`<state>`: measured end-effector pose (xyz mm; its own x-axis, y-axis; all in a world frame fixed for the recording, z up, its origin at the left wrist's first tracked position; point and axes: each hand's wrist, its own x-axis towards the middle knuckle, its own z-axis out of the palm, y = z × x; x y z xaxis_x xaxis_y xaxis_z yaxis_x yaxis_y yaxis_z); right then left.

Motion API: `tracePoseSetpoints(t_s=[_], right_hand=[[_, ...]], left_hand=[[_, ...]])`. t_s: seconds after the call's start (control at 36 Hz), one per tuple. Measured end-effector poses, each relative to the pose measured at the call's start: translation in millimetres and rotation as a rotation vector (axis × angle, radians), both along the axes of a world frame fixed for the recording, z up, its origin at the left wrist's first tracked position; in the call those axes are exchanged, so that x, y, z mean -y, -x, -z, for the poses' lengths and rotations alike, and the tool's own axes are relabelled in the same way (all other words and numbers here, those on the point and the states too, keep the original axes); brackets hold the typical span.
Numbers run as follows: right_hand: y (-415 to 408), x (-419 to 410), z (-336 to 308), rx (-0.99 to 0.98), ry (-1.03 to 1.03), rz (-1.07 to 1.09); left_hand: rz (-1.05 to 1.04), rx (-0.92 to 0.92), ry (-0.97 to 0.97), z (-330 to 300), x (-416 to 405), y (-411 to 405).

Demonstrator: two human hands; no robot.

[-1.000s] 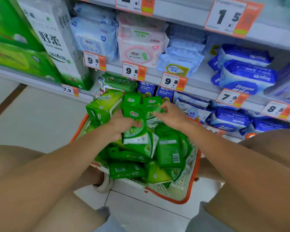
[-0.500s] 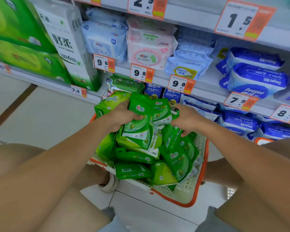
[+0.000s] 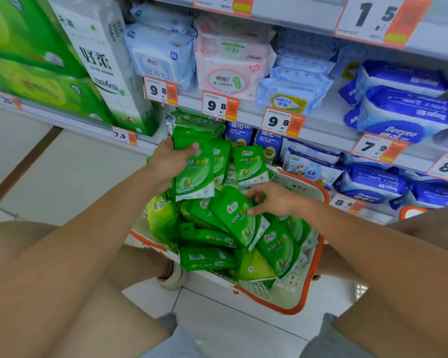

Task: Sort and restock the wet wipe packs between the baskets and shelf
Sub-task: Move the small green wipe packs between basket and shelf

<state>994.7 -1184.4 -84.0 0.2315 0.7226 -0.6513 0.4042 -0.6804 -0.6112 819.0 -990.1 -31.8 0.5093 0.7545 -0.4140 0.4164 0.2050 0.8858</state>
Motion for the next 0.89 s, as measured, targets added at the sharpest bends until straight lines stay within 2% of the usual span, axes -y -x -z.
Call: tracePoseSetpoints(t_s=[0.22, 0.33, 0.47, 0.64, 0.75, 0.83, 0.89], right_hand=[[20.7, 2.0, 5.3, 0.005, 0.035, -0.122], [24.1, 8.5, 8.1, -0.144, 0.134, 0.005], [28.5, 16.7, 14.5, -0.116, 0.214, 0.001], [45.0, 22.1, 19.8, -0.064, 0.163, 0.092], [17.8, 8.6, -12.9, -0.036, 0.218, -0.014], [-6.3, -5.8, -51.6, -0.139, 0.032, 0.092], [-8.1, -15.2, -71.7, -0.304, -0.149, 0.238]], left_hand=[[-0.128, -0.014, 0.146, 13.0, 14.7, 10.7], [-0.249, 0.052, 0.220, 11.6, 7.8, 12.5], [-0.294, 0.087, 0.271, 7.4, 0.3, 18.1], [-0.290, 0.161, 0.356, 4.6, 12.4, 21.3], [-0.305, 0.161, 0.362, 1.9, 16.3, 26.4], [-0.308, 0.171, 0.396, -5.5, 16.7, 25.4], [-0.242, 0.172, 0.449, -10.9, 20.2, 20.4]])
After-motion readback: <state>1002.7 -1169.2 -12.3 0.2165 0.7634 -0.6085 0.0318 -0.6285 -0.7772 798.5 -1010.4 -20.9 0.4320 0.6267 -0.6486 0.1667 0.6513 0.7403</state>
